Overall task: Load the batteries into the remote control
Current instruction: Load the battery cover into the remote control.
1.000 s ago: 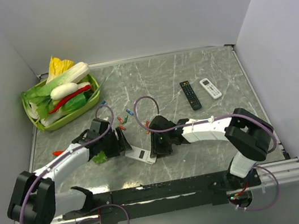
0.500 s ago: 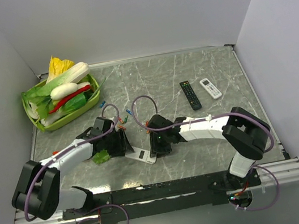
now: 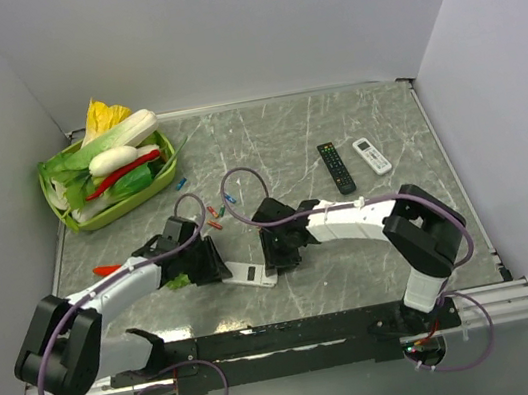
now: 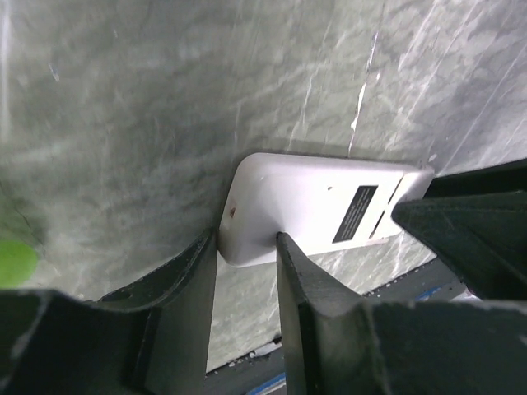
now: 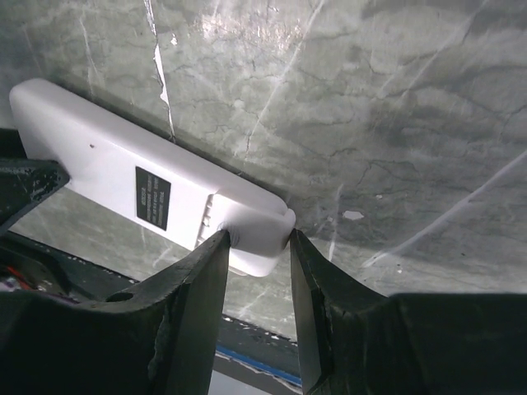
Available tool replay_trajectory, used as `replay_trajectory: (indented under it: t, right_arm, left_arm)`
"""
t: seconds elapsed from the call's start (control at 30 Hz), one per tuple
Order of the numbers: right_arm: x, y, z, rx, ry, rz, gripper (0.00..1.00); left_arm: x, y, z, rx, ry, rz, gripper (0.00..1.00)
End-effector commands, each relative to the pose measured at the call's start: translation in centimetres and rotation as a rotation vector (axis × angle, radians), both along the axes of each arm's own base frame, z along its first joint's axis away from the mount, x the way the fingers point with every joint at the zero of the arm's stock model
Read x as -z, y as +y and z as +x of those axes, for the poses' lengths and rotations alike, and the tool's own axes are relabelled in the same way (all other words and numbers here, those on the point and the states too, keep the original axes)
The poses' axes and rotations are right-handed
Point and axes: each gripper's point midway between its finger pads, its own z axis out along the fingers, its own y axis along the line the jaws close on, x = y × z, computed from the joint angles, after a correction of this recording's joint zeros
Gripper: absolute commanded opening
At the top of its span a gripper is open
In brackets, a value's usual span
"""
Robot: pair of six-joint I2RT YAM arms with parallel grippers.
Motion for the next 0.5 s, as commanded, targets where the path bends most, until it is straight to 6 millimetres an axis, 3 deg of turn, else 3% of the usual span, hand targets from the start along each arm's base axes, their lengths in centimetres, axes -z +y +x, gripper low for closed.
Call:
replay_trajectory:
  t: [0.0, 0.2, 0.47]
  right_arm:
    - [-0.5, 1.4, 3.1, -0.019, -0.11, 0.013, 0.43]
    - [-0.7, 1.1, 3.5, -0.063, -0.136, 0.019, 0.43]
    - [-1.1, -0.1, 2.2, -0.095, -0.135, 0.022, 0.43]
  left_arm:
    - [-3.2, -4.0, -1.9, 0.059, 0.038, -0.213, 0.36]
    - [-4.1, -5.4, -2.8, 0.059, 0.066, -0.309, 0.36]
    - [-4.2, -5.3, -2.6, 0.042, 0.057, -0.296, 0.37]
